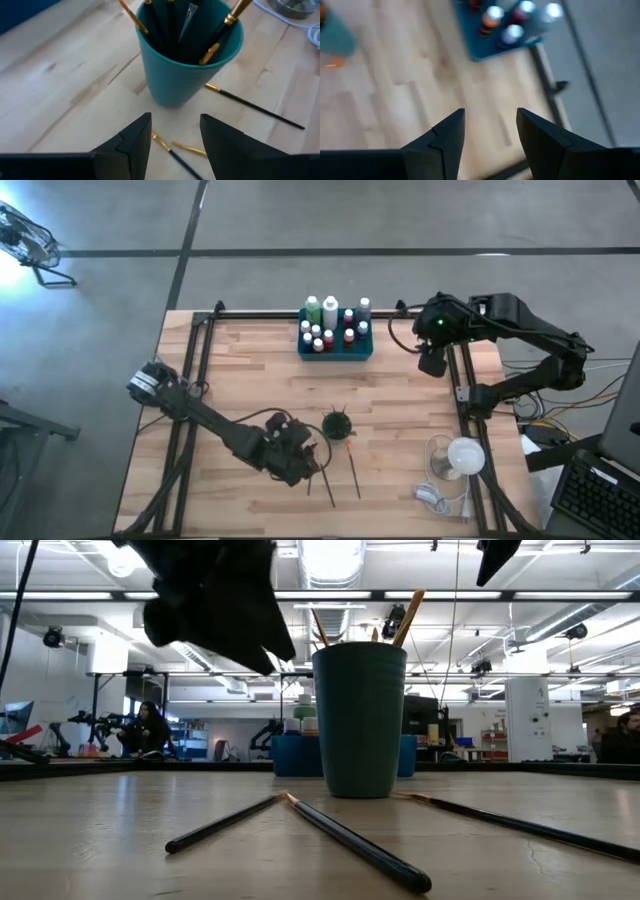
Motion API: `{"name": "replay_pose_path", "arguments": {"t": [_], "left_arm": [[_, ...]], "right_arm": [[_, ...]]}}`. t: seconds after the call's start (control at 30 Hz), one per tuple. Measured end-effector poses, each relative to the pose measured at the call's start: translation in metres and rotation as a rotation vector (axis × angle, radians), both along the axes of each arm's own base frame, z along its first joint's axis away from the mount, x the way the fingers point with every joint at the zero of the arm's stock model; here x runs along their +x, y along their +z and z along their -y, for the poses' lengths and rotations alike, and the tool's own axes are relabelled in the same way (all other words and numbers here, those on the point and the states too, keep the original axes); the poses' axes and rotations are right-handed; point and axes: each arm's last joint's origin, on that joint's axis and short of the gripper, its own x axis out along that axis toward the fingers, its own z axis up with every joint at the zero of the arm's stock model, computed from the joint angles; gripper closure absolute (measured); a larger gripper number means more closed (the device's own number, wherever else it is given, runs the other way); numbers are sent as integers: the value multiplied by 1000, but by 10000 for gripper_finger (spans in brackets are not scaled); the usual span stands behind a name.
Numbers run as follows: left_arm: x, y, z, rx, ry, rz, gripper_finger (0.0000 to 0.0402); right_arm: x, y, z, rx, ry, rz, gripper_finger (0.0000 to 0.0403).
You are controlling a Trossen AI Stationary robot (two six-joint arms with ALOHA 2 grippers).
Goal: Pick & Place Paint Supplies
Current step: Adjust the green cup
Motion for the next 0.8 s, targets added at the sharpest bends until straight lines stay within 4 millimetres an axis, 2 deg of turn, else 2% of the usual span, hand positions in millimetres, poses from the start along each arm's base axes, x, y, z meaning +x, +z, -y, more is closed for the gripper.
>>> {"name": "replay_pose_path", "arguments": {"t": [0.23, 0.33, 0.47, 0.67, 0.8], "left_arm": [[-14, 8, -2, 49, 0, 4, 227], [-15, 8, -3, 68, -18, -6, 227], [-17, 7, -4, 91, -24, -37, 227], [-24, 2, -9, 108, 39, -89, 227], [-26, -3, -12, 120, 49, -104, 227]], "right_arm": [[29, -31, -21, 169, 142, 128, 252], [43, -45, -32, 159, 180, 100, 261], [63, -55, -52, 135, 224, 116, 266], [90, -70, -70, 160, 65, 103, 247], [110, -91, -79, 176, 27, 50, 230]]}}
